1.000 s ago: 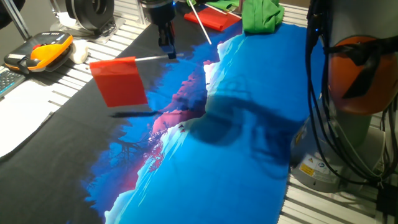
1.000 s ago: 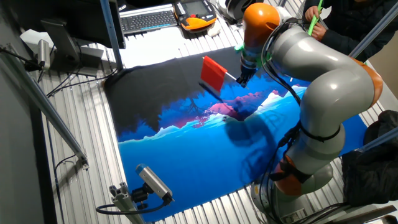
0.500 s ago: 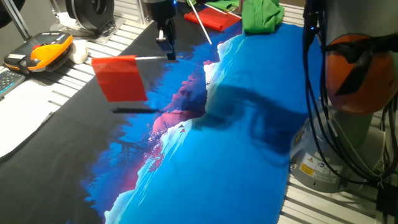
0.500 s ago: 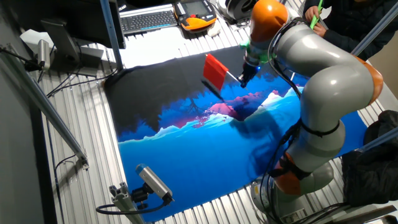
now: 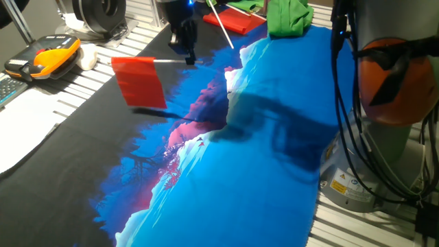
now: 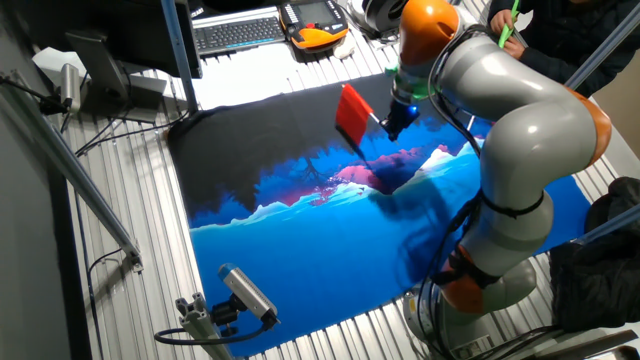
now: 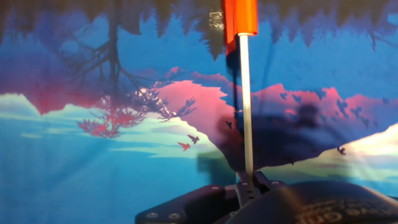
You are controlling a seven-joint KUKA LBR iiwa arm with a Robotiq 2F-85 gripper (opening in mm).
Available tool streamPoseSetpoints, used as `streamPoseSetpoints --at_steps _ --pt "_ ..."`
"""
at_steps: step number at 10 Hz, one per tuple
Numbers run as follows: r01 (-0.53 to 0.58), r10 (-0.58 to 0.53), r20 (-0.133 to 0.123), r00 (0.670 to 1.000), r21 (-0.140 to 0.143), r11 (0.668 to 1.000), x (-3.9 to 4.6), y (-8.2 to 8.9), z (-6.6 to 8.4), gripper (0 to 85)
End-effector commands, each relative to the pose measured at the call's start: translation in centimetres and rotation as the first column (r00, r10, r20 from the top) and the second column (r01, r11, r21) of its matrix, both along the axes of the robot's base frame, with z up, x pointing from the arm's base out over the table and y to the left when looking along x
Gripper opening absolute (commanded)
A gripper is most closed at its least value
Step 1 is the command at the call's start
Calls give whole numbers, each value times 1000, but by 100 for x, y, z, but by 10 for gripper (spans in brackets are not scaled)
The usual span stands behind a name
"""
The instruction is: Wave the flag
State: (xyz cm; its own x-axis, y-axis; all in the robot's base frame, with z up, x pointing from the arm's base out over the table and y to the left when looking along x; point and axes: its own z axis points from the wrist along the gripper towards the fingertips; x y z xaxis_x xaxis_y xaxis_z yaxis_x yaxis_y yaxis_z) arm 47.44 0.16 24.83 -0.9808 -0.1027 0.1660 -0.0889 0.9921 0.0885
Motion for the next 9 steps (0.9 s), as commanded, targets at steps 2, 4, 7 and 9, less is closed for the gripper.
streamPoseSetpoints --at_steps 2,4,7,9 --pt "574 -574 14 819 0 819 -7 -10 5 0" --pt "676 -676 30 737 5 737 -13 -20 8 0" --pt "819 -819 34 573 10 573 -30 -73 17 0" --pt "891 -889 62 454 -5 454 -33 -72 17 0"
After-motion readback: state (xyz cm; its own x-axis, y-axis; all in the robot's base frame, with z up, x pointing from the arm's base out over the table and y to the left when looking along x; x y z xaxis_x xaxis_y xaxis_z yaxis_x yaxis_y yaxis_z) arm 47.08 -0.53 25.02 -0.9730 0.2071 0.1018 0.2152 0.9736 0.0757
